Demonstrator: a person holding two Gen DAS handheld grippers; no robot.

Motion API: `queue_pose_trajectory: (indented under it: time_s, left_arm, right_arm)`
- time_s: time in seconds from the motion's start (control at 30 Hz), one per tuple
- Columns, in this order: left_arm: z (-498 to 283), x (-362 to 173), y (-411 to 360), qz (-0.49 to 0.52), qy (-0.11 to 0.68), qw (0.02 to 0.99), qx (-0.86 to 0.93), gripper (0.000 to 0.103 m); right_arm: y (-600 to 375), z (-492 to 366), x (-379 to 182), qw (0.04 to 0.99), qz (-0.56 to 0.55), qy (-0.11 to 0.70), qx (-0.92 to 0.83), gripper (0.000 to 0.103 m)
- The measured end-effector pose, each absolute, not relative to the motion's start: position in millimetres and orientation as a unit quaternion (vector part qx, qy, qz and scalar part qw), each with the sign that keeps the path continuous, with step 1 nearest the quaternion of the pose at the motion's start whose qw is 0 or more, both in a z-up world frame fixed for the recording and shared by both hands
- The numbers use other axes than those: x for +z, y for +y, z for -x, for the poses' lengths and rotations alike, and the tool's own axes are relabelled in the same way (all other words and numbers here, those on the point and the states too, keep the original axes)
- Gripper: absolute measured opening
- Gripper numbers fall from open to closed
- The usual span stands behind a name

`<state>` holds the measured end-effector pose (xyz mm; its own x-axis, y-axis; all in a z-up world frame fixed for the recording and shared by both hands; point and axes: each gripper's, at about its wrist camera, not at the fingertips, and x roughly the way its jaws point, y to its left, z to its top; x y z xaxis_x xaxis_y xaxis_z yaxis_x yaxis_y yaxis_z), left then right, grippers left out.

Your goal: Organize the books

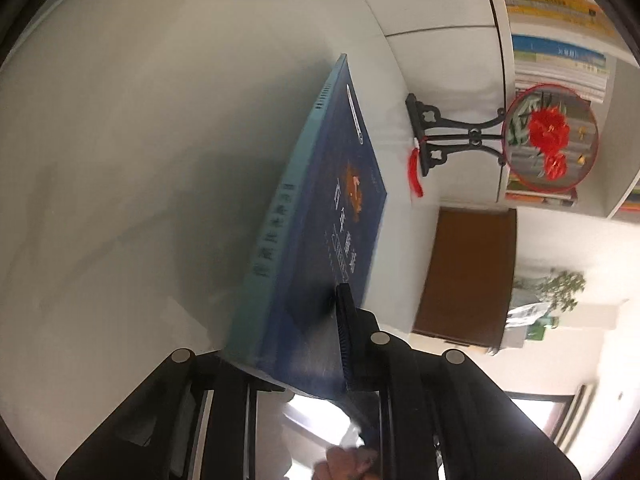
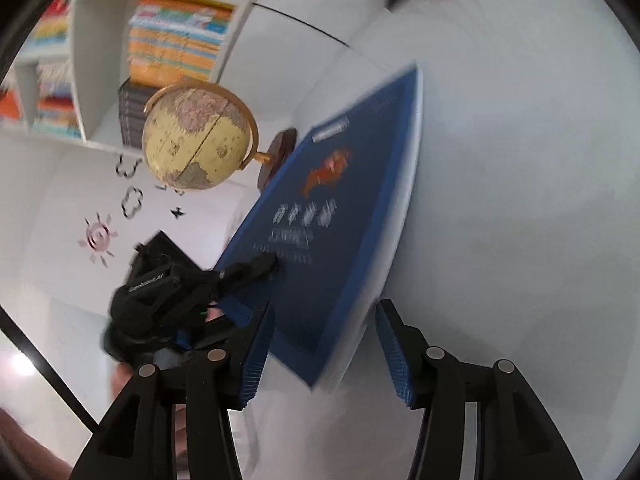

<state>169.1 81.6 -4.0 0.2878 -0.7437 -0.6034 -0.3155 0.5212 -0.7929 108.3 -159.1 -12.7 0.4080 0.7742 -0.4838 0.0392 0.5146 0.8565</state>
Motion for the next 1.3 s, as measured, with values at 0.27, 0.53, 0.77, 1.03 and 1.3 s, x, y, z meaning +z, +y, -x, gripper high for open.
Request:
queue_pose_trajectory:
  time_s: [0.27,0.53,0.77,1.03,1.3]
  left_arm:
    - [-171,-2,69,0.460,0.579,0.651,-0.171,0.013]
    - [-174,-1,73,0.376,0.594,0.698,-0.132,0.031]
    - [-181,-7,67,0.304,0.600,0.720,-0.171,0.028]
    - [-172,32,28,0.119,0.565,0.803,-0.150,0.025]
    - [-162,64,33,0.055,0.551,0.819,-0.154,0.024]
  right_arm:
    - [-160,-95,-28,0.672,-0.541,0.439,0.249,0.051]
    - [-157,-102,-19,0.713,-0.511,0.431,0.212,0.012]
    - [-166,-101,-11,0.737,-0.434,0.479,0.199,0.010]
    - [-151,-102,17,0.801,-0.283,0.484,0.211,0.012]
    - [-142,-99,38,0.813,-0.261,0.461,0.241,0.014]
